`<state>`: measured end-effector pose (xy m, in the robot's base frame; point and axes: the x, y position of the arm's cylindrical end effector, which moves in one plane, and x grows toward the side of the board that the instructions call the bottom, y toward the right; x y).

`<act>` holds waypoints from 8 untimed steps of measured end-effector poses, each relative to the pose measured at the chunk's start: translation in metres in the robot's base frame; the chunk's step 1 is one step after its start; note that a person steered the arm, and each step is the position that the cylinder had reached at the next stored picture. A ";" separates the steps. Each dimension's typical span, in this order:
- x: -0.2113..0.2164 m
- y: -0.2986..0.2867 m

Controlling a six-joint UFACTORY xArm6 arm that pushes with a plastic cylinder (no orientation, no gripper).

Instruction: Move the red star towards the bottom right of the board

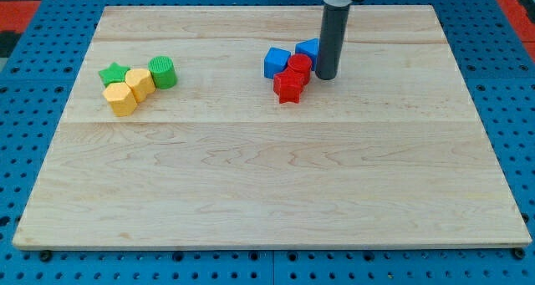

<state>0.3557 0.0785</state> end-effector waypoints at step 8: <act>0.168 -0.078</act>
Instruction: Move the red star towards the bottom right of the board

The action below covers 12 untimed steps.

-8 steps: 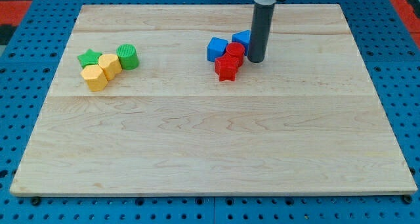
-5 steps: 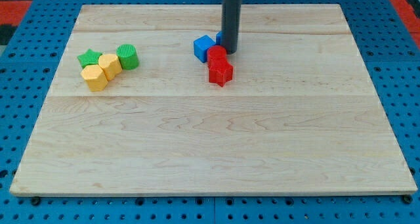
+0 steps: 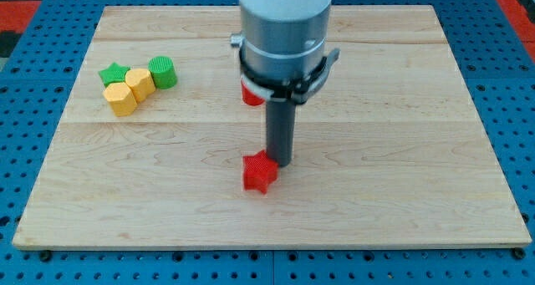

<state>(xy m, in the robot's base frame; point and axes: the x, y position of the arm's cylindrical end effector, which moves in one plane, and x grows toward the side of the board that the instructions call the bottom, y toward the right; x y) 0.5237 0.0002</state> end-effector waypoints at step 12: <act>-0.016 -0.165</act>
<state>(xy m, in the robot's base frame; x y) 0.5073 -0.1645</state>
